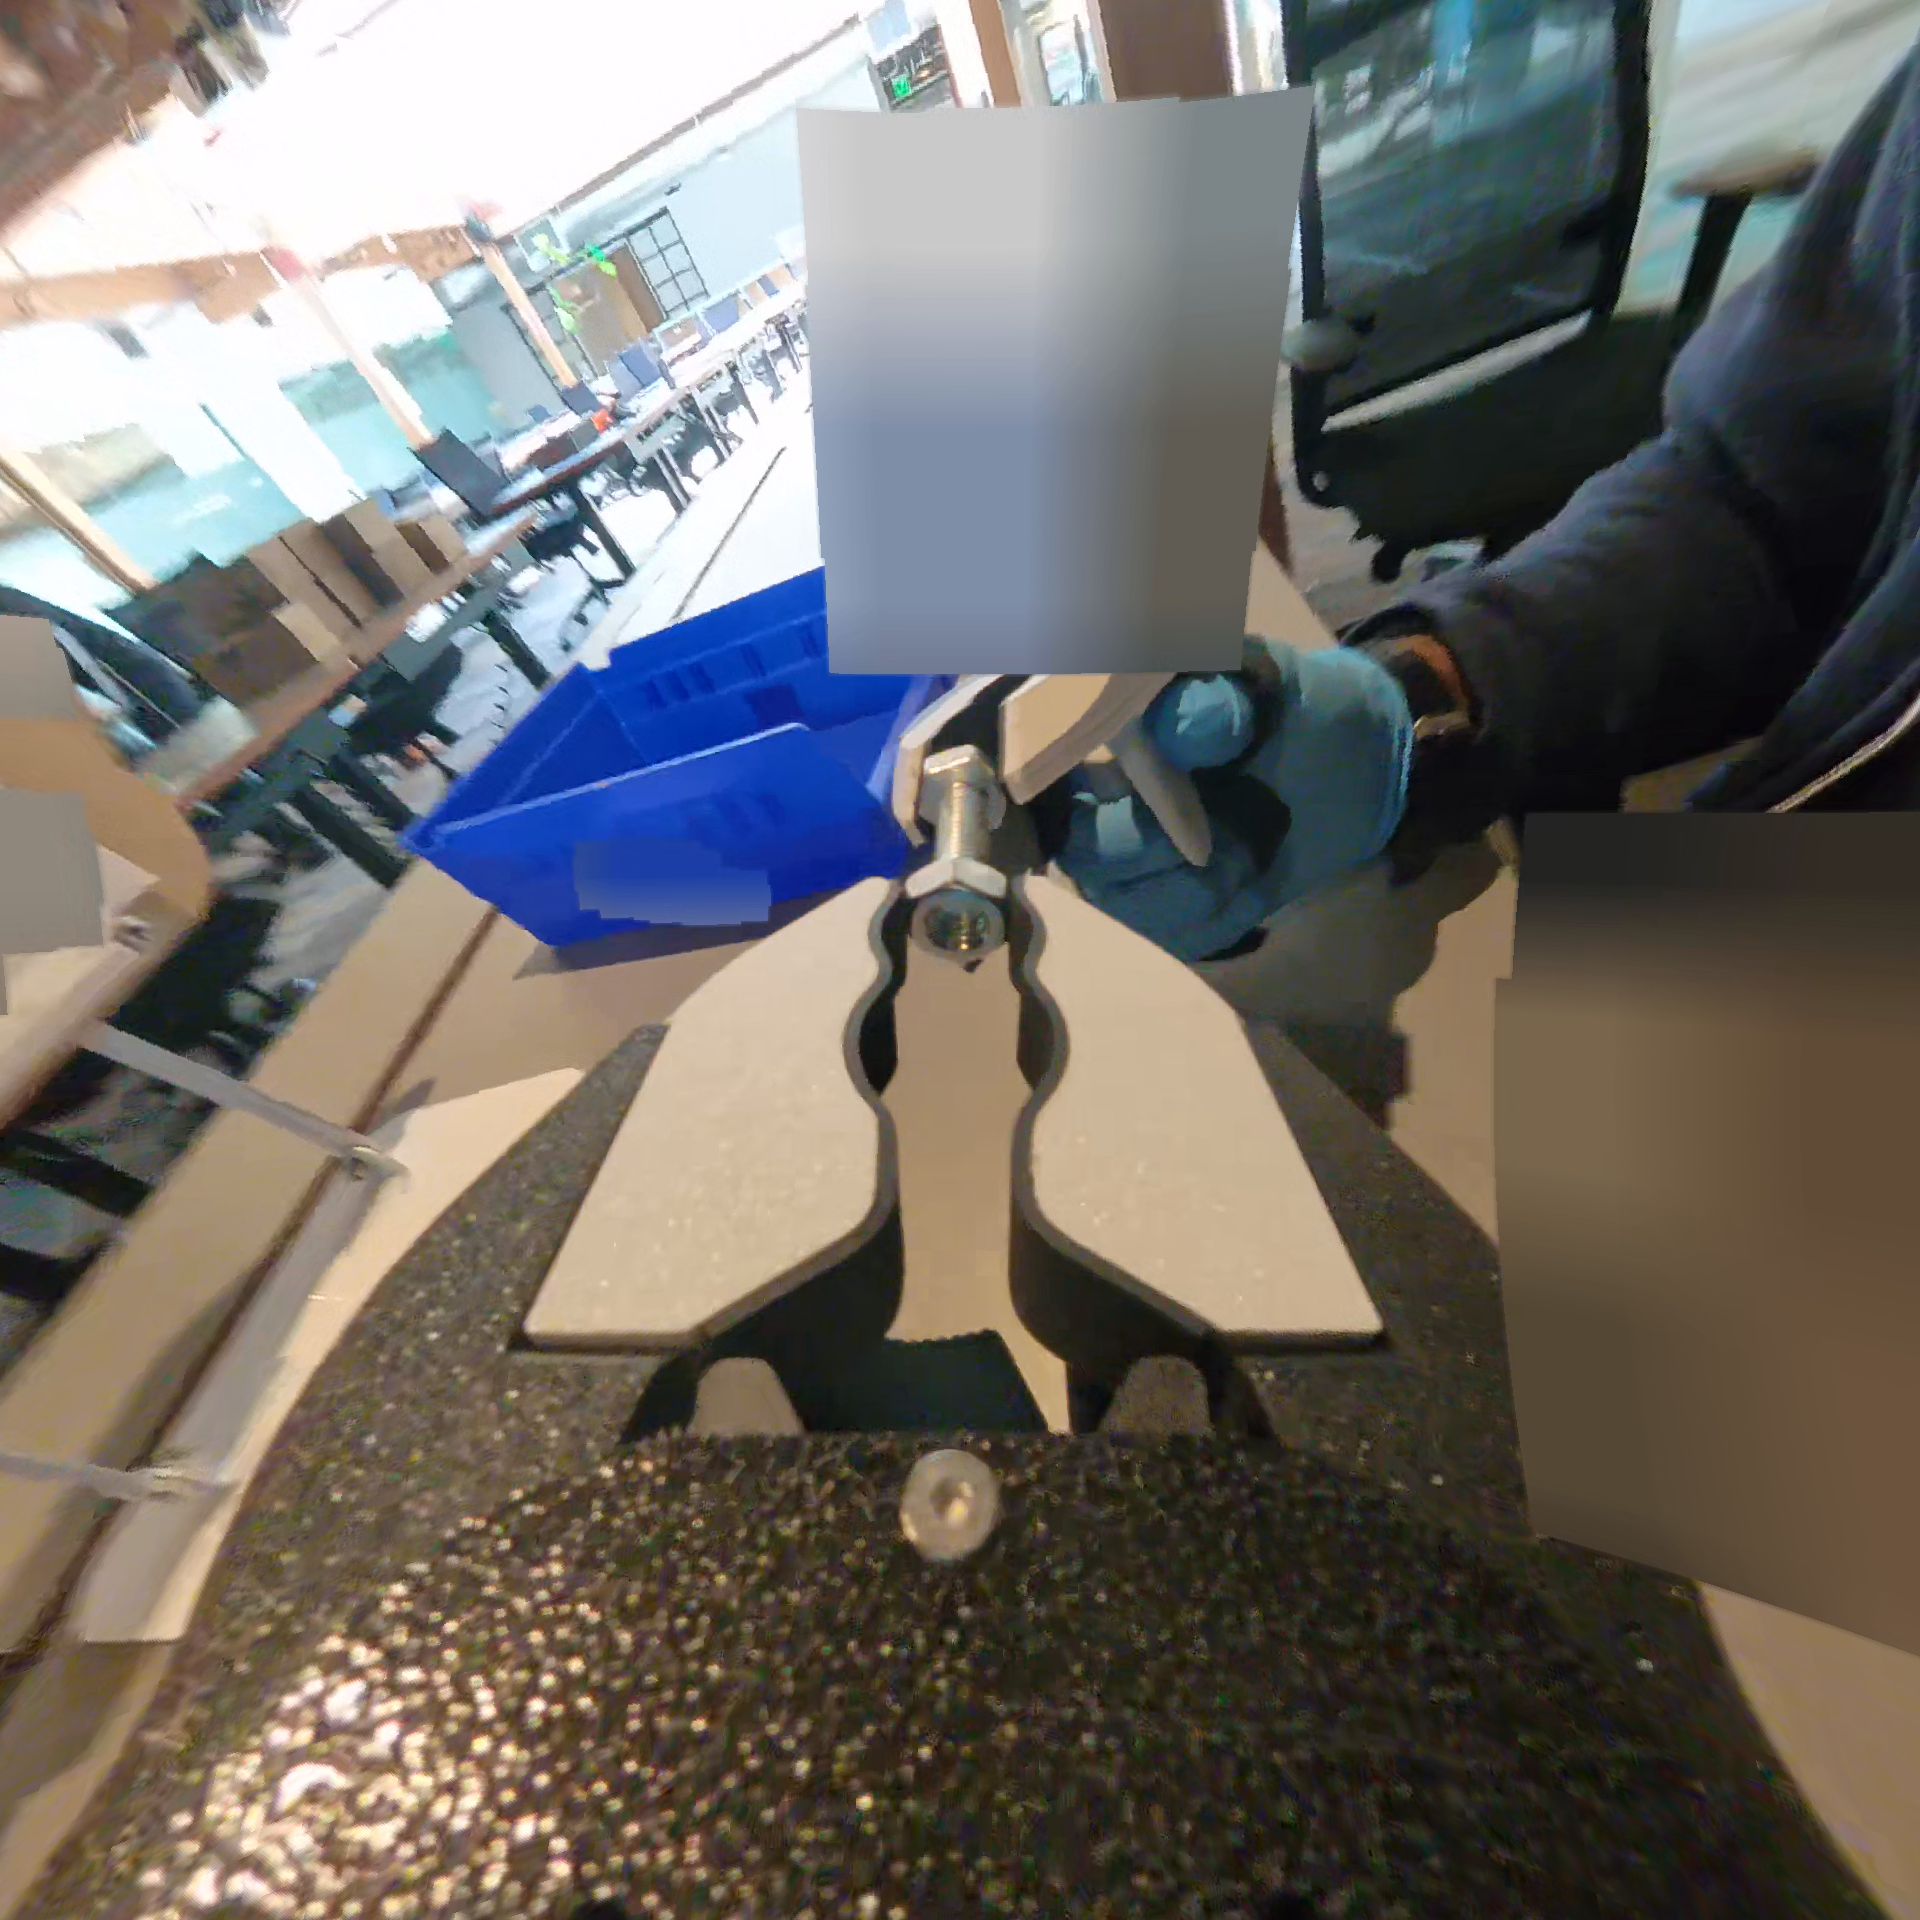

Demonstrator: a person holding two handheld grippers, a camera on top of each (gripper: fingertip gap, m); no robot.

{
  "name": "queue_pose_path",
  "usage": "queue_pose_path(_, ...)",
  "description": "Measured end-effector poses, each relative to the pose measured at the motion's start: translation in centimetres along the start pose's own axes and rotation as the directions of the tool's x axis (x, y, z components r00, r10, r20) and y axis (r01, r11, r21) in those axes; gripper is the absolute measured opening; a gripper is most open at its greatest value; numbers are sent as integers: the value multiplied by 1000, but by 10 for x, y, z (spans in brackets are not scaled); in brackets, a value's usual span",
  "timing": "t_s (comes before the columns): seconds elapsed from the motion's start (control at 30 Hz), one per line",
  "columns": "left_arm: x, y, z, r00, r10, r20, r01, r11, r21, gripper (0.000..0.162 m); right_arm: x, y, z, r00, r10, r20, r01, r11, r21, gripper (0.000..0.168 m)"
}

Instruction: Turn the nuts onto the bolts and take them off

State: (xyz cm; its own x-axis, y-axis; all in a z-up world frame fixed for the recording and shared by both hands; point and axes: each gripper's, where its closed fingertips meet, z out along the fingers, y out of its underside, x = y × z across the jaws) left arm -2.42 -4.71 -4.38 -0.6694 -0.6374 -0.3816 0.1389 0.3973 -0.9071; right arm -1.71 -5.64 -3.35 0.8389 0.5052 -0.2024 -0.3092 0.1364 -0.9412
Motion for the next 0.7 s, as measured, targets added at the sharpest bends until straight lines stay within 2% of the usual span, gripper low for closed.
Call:
queue_pose_path(0.1,-2,0,-2,949,303,88,-298,953,-60,18,-1,1,1,1000,6,7,-6,1000,-3,18)
queue_pose_path(0.2,-6,0,-2,748,641,170,-620,767,-166,18,-1,1,1,1000,10,5,-10,1000,-2,18)
queue_pose_path(0.23,-7,-1,-2,699,691,184,-665,723,-186,18,-1,1,1,1000,12,6,-12,1000,2,18)
queue_pose_path(0.27,-7,-1,-2,694,695,186,-669,719,-188,22,-1,0,1,1000,15,11,-16,1000,9,18)
queue_pose_path(0.37,-5,-6,-2,854,491,171,-486,871,-75,40,0,-3,-1,1000,24,9,-24,999,28,18)
queue_pose_path(0.47,-4,-13,-5,966,234,111,-239,970,39,39,1,-5,-3,1000,19,3,-19,999,35,18)
queue_pose_path(0.57,-2,-9,-3,1000,-4,24,3,998,61,34,1,-5,-2,1000,9,-2,-9,999,35,18)
queue_pose_path(0.7,-4,-8,-1,987,-161,-21,162,984,78,32,2,-6,-3,1000,7,-4,-7,999,37,18)
